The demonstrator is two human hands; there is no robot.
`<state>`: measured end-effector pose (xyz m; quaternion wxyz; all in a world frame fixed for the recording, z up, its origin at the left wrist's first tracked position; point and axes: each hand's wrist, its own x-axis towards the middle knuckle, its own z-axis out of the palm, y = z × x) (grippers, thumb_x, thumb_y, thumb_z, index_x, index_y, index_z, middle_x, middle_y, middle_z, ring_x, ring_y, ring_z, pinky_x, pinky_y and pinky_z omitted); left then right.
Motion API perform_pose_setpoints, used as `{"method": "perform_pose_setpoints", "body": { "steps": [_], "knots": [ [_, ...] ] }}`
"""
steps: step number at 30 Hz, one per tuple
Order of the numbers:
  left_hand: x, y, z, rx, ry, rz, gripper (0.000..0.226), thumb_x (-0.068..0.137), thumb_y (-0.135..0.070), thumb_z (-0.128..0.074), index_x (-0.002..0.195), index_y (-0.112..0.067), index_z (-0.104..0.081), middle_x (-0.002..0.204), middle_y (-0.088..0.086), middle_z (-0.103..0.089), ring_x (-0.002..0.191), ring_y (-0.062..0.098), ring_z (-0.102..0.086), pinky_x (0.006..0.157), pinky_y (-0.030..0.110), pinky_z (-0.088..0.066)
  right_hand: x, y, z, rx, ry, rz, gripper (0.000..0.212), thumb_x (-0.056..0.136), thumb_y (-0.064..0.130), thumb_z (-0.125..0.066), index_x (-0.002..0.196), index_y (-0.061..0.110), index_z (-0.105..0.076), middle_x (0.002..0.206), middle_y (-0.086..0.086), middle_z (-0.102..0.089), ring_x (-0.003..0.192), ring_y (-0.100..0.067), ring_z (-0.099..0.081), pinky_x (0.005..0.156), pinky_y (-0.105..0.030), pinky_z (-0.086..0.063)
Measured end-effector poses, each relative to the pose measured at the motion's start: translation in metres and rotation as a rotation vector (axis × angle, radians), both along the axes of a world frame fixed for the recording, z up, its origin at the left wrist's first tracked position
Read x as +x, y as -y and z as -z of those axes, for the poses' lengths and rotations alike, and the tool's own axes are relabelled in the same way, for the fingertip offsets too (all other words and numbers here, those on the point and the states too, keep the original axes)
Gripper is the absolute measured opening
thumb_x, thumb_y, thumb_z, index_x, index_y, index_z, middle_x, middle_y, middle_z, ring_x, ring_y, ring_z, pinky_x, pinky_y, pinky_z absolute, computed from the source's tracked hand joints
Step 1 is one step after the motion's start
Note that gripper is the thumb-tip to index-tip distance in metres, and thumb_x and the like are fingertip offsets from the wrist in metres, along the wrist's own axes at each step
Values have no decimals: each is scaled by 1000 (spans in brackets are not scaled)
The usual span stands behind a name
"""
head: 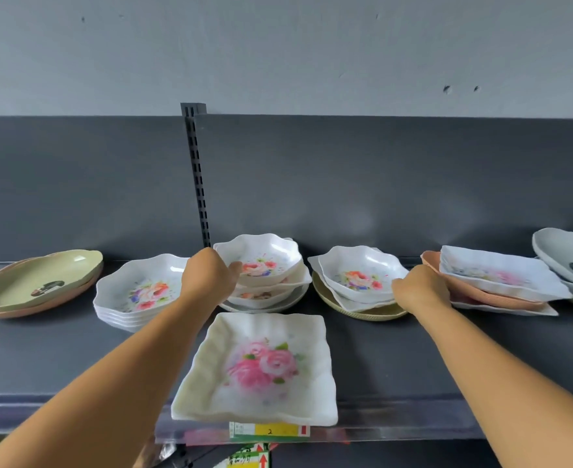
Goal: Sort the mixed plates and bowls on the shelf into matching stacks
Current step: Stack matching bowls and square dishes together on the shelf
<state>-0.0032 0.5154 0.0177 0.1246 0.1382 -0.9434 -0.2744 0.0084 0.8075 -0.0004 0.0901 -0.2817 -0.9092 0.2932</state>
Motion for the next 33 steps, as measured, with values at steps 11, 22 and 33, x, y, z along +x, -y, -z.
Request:
{"method": "perform_pose_setpoints", "body": {
  "steps": [11, 22, 33],
  "knots": [
    [-20, 16, 9, 144, -15, 46, 15, 91, -13, -48, 84, 0, -52, 86, 14, -64, 69, 28, -50, 51, 28, -35, -2, 6, -33, -236, -240, 56, 20, 84, 1, -45, 91, -2, -63, 78, -20, -71, 55, -28, -61, 65, -37, -55],
    [-18, 30, 6, 346, -99, 179, 25, 96, -20, -45, 77, -7, -55, 74, 11, -58, 72, 33, -59, 63, 36, -51, -37, 110, -38, -353, -240, -178, 20, 90, 7, -43, 95, 1, -62, 68, -14, -67, 45, -22, -58, 68, -36, -59],
    [-30, 28, 1, 229, -20, 142, 45, 92, -33, -52, 59, -14, -28, 57, 0, -32, 50, 14, -30, 46, 26, -21, -57, 139, -26, -157, -145, -253, 21, 87, 8, -46, 67, 6, -53, 66, -11, -59, 51, -25, -51, 53, -30, -47]
  ]
}}
